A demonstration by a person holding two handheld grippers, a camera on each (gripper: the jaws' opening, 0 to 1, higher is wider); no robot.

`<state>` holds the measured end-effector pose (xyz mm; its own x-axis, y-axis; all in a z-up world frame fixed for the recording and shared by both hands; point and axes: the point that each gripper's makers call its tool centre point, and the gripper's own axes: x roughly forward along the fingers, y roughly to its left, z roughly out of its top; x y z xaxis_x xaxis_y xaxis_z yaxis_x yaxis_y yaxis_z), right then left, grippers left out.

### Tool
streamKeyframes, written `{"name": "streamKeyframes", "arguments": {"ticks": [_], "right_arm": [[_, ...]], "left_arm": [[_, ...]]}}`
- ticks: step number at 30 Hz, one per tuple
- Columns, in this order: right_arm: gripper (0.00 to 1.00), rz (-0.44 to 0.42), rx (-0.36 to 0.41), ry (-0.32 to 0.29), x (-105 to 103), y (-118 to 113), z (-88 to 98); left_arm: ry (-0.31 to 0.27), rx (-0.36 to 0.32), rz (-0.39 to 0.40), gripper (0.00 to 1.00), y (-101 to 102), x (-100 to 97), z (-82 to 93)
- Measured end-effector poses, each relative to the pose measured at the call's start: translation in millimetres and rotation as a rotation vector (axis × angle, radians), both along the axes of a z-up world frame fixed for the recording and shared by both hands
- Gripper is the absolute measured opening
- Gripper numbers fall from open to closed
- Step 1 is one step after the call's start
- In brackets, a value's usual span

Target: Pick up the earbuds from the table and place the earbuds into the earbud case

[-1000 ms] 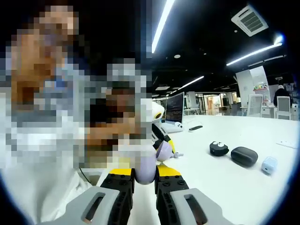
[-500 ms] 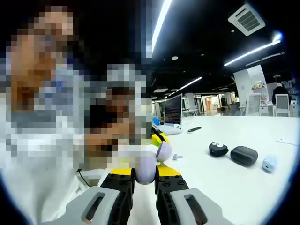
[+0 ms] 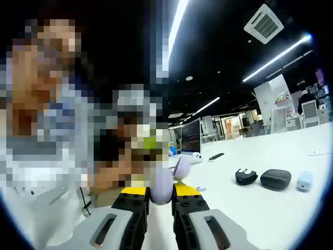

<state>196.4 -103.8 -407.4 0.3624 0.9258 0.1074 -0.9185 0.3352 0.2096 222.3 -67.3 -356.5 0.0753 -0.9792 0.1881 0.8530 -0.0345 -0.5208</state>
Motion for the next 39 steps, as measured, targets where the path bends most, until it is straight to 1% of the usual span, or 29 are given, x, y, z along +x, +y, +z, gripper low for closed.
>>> {"name": "streamKeyframes", "arguments": {"ticks": [3,5,9,10,12,15,18,25,28,31,33,37,39], "right_arm": [[0.16,-0.023,0.002,-0.018,2.2,-0.9,1.4],[0.16,-0.030,-0.016,-0.037,2.5,-1.0,0.1],[0.16,-0.028,-0.051,-0.069,0.5,2.7,-3.7],[0.16,-0.032,-0.071,-0.087,0.2,4.5,-5.6],[0.16,-0.029,-0.085,-0.097,-1.0,7.1,-7.3],[0.16,-0.020,-0.085,-0.104,-2.2,7.5,-7.0],[0.16,-0.021,-0.086,-0.107,-2.7,6.4,-6.8],[0.16,-0.021,-0.079,-0.118,-3.0,3.8,-2.5],[0.16,-0.014,-0.087,-0.123,-4.2,5.2,-3.0],[0.16,-0.004,-0.089,-0.124,-5.9,6.8,-3.6],[0.16,0.004,-0.089,-0.123,-7.1,7.9,-4.1],[0.16,0.025,-0.085,-0.126,-10.7,9.8,-3.9],[0.16,0.034,-0.080,-0.131,-12.4,10.8,-2.7]], "left_arm": [[0.049,-0.045,-0.039,0.12,-8.9,-7.8,3.6],[0.078,-0.051,-0.057,0.12,-14.5,-11.0,2.7],[0.176,-0.071,-0.116,0.12,-25.0,-19.3,0.3],[0.194,-0.071,-0.124,0.12,-27.2,-19.8,-1.2],[0.225,-0.074,-0.143,0.12,-31.4,-22.5,-3.4],[0.234,-0.063,-0.156,0.12,-35.4,-25.5,-6.7],[0.234,-0.052,-0.153,0.12,-34.7,-25.8,-8.7],[0.248,0.000,-0.147,0.12,-34.3,-26.3,-20.4],[0.245,0.013,-0.149,0.12,-33.6,-25.9,-19.6],[0.245,0.037,-0.179,0.12,-35.5,-32.1,-24.2],[0.234,0.059,-0.197,0.12,-36.3,-36.5,-27.7],[0.237,0.065,-0.214,0.12,-35.5,-39.4,-28.7],[0.235,0.081,-0.223,0.12,-34.0,-42.9,-31.7]]}}
